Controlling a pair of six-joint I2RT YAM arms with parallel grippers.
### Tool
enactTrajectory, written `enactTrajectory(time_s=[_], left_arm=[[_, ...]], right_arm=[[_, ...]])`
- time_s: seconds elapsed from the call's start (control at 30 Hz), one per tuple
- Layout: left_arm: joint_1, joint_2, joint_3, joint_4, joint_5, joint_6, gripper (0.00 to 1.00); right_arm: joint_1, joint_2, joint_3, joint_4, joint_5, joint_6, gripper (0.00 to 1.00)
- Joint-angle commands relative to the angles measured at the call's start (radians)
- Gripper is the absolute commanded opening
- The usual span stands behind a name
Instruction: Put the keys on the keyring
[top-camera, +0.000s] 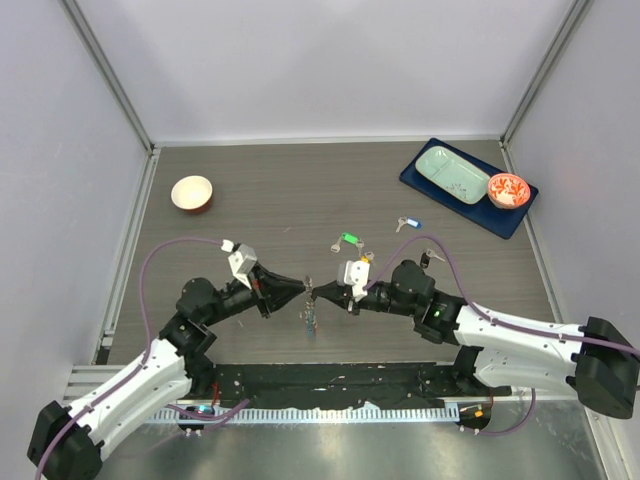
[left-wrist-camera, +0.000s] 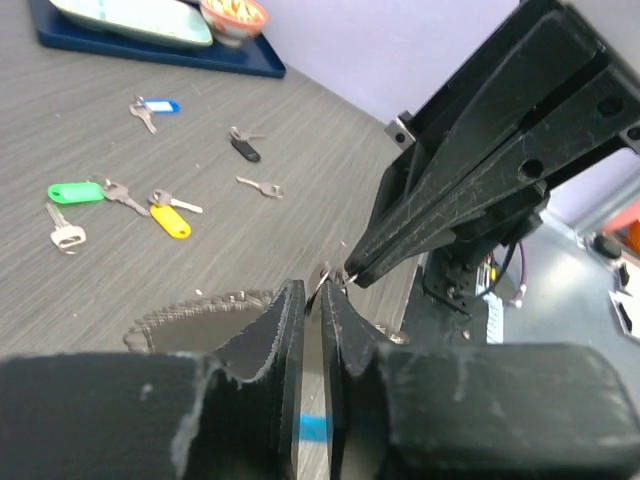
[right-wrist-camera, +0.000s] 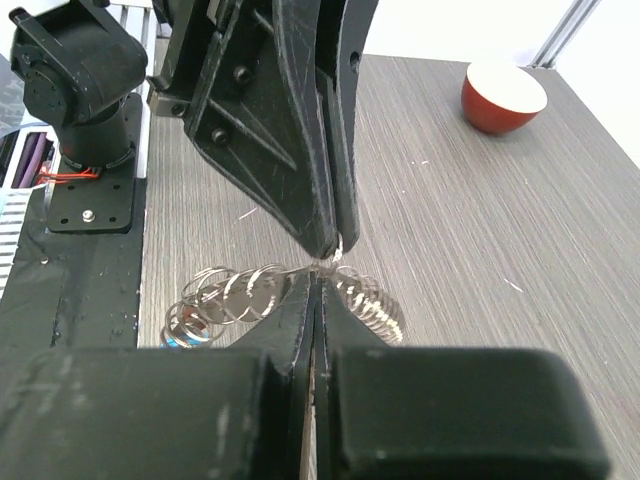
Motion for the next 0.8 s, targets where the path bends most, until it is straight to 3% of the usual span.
enactTrajectory(time_s=[0.0, 0.27, 0.5, 0.63, 0.77], left_arm=[[0.006, -0.074, -0.042, 0.158, -0.114, -0.013, 0.19], [0.005, -0.13, -0.12, 0.19, -0.145, -0.022, 0.39], [0.005, -0.015, -0.146, 0.313, -0.082, 0.075, 0.57], [0.005, 0.076, -0.122, 0.352, 0.01, 0.16, 0.57], [0.006, 0.079, -0.091, 0.254, 0.047, 0.271, 0.54]], right_arm=[[0.009, -0.027, 0.074, -0.123, 0.045, -0.045, 0.01], [0.009, 0.014, 0.15, -0.234, 0.059, -0.098, 0.01], [0.009, 0.04, 0.221, -0.346, 0.058, -0.148, 0.01], [0.009, 0.056, 0.252, -0.405, 0.045, -0.158, 0.01], [0.009, 0.06, 0.276, -0.447, 0.025, -0.174, 0.01]])
